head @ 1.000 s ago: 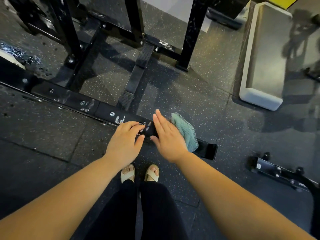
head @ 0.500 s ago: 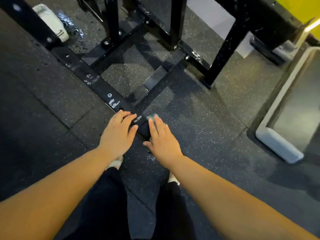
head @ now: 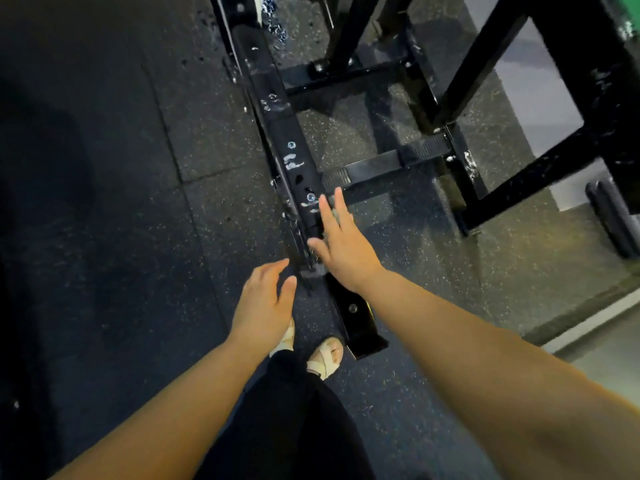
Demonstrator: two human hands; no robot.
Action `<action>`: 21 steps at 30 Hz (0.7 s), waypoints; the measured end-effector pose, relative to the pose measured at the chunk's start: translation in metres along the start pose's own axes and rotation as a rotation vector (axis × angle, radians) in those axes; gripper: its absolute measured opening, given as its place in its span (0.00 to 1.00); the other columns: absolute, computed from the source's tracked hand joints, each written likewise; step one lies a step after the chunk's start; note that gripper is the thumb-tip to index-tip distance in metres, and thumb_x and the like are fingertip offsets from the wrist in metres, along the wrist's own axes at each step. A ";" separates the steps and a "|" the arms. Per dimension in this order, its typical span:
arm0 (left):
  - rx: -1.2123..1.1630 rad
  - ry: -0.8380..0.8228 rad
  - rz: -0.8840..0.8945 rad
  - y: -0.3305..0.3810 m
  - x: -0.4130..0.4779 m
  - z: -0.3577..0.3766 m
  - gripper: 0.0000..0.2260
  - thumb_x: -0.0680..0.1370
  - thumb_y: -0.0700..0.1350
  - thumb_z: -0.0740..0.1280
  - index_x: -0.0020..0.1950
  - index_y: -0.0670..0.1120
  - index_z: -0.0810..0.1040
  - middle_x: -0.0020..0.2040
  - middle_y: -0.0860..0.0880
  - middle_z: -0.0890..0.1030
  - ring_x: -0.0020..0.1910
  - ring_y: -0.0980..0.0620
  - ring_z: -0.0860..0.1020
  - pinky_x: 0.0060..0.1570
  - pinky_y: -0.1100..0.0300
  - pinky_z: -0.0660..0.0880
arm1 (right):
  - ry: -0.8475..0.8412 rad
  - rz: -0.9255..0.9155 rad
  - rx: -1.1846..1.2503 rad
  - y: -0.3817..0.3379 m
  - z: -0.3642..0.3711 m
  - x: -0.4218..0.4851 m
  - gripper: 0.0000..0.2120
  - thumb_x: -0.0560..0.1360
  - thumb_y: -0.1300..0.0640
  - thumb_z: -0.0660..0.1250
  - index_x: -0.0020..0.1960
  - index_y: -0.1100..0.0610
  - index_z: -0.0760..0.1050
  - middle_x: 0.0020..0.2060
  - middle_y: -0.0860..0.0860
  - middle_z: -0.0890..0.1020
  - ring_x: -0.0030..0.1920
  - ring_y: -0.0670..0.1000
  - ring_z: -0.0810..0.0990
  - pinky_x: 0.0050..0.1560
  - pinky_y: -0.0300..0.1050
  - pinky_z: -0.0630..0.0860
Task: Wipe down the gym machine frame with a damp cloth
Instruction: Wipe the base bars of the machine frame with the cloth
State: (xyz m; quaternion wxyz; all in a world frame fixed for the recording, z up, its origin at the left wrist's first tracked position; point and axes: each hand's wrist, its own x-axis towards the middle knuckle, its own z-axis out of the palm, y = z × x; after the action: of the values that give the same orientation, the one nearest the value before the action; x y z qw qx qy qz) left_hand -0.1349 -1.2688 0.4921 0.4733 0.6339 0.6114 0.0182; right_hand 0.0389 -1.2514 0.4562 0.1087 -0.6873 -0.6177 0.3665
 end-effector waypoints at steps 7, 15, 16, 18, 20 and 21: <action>-0.251 -0.092 -0.161 0.002 0.002 0.008 0.17 0.83 0.49 0.53 0.70 0.49 0.68 0.67 0.49 0.70 0.63 0.55 0.69 0.60 0.64 0.63 | -0.070 -0.201 -0.445 0.012 0.008 -0.026 0.36 0.78 0.41 0.53 0.77 0.62 0.51 0.75 0.64 0.52 0.74 0.62 0.48 0.71 0.58 0.59; -0.532 -0.030 -0.367 0.001 0.007 0.022 0.15 0.78 0.60 0.53 0.62 0.62 0.70 0.64 0.53 0.74 0.62 0.52 0.73 0.65 0.47 0.68 | -0.004 -0.202 -0.307 0.002 0.006 0.007 0.29 0.82 0.48 0.55 0.78 0.58 0.51 0.76 0.58 0.41 0.76 0.61 0.38 0.76 0.59 0.50; -0.560 -0.009 -0.409 0.002 0.006 0.026 0.15 0.74 0.65 0.52 0.57 0.67 0.70 0.62 0.56 0.75 0.62 0.52 0.73 0.65 0.47 0.68 | -0.017 -0.317 -0.365 0.014 0.009 -0.017 0.28 0.81 0.48 0.53 0.77 0.59 0.55 0.76 0.59 0.45 0.76 0.63 0.42 0.74 0.60 0.55; -0.638 0.029 -0.461 0.006 0.003 0.036 0.13 0.75 0.65 0.51 0.54 0.69 0.70 0.59 0.58 0.77 0.60 0.53 0.75 0.65 0.47 0.68 | -0.149 -0.512 -0.486 0.038 0.010 -0.063 0.28 0.79 0.46 0.50 0.75 0.58 0.60 0.76 0.59 0.56 0.76 0.64 0.49 0.70 0.61 0.62; -0.749 0.103 -0.502 0.018 -0.002 0.048 0.11 0.81 0.56 0.51 0.58 0.62 0.71 0.57 0.56 0.77 0.59 0.52 0.75 0.65 0.48 0.68 | -0.256 -0.718 -0.602 0.058 -0.002 -0.069 0.27 0.78 0.44 0.50 0.74 0.54 0.61 0.74 0.56 0.64 0.75 0.61 0.57 0.68 0.60 0.64; -0.800 0.142 -0.525 0.025 -0.005 0.055 0.12 0.82 0.53 0.51 0.59 0.58 0.71 0.57 0.54 0.77 0.59 0.51 0.75 0.65 0.47 0.69 | -0.278 -0.817 -0.652 0.063 -0.009 -0.056 0.27 0.77 0.44 0.50 0.73 0.53 0.62 0.73 0.56 0.66 0.73 0.60 0.62 0.67 0.60 0.63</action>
State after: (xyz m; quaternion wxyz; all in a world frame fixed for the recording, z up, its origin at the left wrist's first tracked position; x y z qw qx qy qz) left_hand -0.0846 -1.2995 0.4800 0.6256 0.2238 0.7265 0.1753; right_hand 0.0944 -1.3139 0.4451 -0.0592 -0.3342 -0.9249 0.1712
